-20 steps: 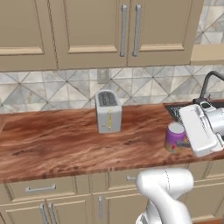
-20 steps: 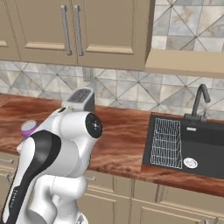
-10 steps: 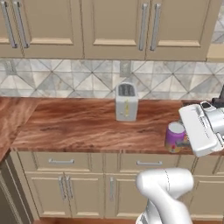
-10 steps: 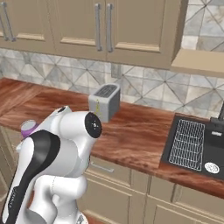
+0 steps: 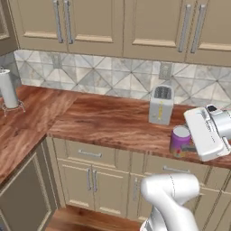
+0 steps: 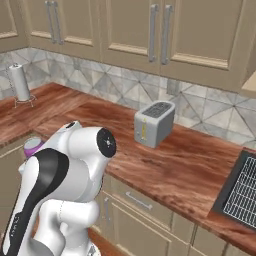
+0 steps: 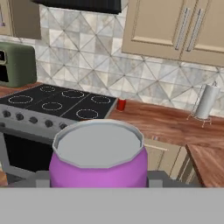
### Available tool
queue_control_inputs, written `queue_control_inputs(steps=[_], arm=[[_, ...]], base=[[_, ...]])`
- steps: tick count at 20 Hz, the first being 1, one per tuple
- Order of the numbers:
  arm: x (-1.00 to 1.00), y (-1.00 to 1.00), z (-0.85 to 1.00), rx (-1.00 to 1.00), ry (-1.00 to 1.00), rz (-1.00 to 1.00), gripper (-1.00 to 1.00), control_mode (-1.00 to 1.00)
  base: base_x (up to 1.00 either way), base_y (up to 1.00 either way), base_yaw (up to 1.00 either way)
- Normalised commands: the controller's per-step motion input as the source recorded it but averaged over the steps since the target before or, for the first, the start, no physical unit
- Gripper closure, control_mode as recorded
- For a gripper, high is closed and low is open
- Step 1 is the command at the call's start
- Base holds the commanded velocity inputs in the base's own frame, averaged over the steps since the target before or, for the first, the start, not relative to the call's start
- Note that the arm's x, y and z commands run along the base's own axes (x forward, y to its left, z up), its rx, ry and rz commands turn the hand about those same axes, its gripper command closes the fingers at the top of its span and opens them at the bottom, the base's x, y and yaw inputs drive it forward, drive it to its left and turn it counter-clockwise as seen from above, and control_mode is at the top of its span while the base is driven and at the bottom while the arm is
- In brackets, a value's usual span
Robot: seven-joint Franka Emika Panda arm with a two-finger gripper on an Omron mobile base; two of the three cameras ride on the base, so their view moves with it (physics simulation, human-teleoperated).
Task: Four empty soda cans are scattered around the kitchen. Gather all the cans and cluster them next to the stove for recycling.
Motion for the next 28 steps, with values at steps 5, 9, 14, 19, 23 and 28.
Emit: queue_control_inputs(steps=[5, 9, 14, 19, 23, 28], arm=[[0.00, 0.00, 0.00, 0.00, 0.00, 0.00, 1.00, 1.00], [0.00, 0.00, 0.00, 0.00, 0.00, 0.00, 1.00, 1.00], [0.00, 0.00, 0.00, 0.00, 0.00, 0.00, 1.00, 1.00], [0.00, 0.00, 0.00, 0.00, 0.00, 0.00, 1.00, 1.00], [0.00, 0.00, 0.00, 0.00, 0.00, 0.00, 1.00, 1.00], [0.00, 0.00, 0.00, 0.00, 0.00, 0.00, 1.00, 1.00]], base=[[0.00, 0.27, 0.44], [0.01, 0.23, 0.45], [0.03, 0.19, 0.46], [0.05, 0.13, 0.47], [0.15, 0.04, 0.48], [0.19, 0.01, 0.48]])
